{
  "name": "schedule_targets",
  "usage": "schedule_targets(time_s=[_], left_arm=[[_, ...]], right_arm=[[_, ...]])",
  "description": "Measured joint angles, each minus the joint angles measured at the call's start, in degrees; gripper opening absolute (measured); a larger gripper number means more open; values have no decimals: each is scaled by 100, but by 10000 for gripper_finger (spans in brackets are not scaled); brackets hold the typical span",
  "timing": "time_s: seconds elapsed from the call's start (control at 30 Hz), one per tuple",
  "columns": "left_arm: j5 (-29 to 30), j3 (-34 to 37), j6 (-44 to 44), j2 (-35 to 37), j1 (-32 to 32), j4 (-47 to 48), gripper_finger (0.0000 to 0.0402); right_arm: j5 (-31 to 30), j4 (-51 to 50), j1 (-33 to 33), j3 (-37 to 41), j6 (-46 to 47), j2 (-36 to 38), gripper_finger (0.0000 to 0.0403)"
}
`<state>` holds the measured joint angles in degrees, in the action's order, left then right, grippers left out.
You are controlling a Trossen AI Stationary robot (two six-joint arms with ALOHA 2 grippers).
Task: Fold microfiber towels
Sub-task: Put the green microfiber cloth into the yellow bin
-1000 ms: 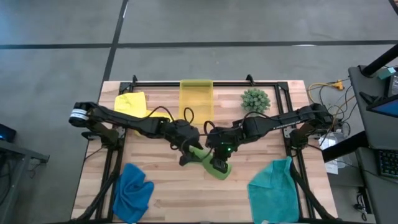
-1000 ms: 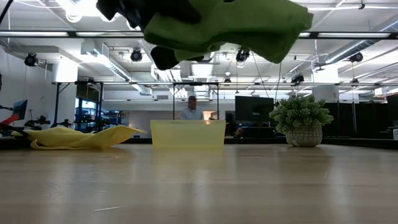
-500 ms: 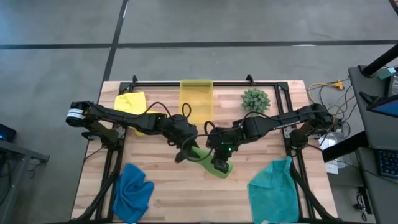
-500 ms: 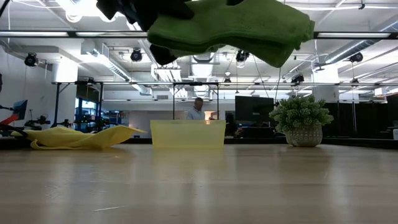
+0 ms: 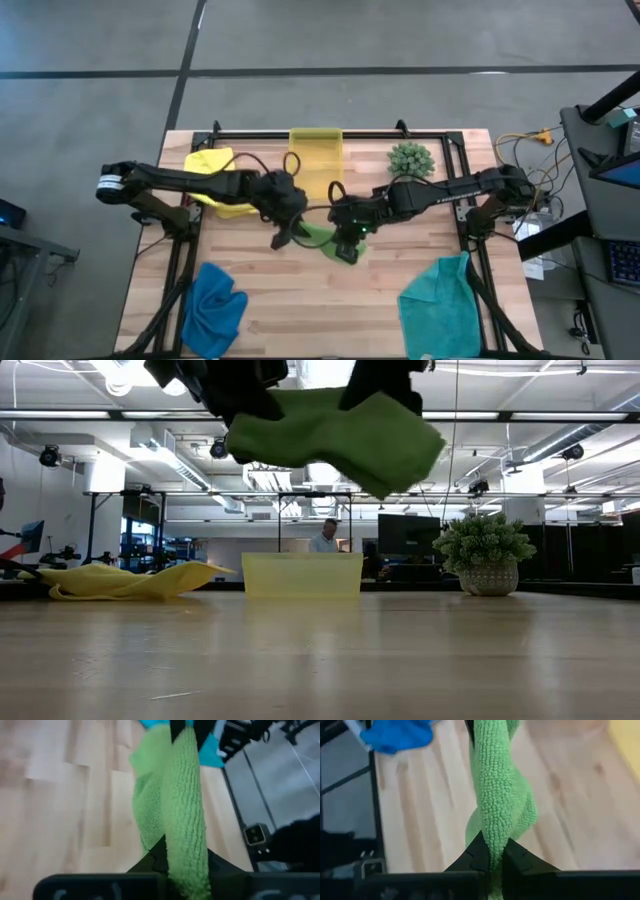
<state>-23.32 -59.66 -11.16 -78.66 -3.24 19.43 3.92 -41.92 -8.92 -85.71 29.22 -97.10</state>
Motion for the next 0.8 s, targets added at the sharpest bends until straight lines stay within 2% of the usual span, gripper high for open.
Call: schedule_targets(time_s=[0.13,0.37,0.57,0.8], left_arm=[[-3,-16,112,277,-437,61,4],[-14,-343,883,562,-1158,462,3],[48,-1376,1958,183,-1756,2156,2],[306,-2933,2877,-827,-2221,3728,2]], right_arm=[[-97,213,234,-2,-136,7,13],[-286,658,679,-9,-387,4,22],[-407,528,1071,2,-641,11,82],[-447,251,1237,2,-676,82,125]])
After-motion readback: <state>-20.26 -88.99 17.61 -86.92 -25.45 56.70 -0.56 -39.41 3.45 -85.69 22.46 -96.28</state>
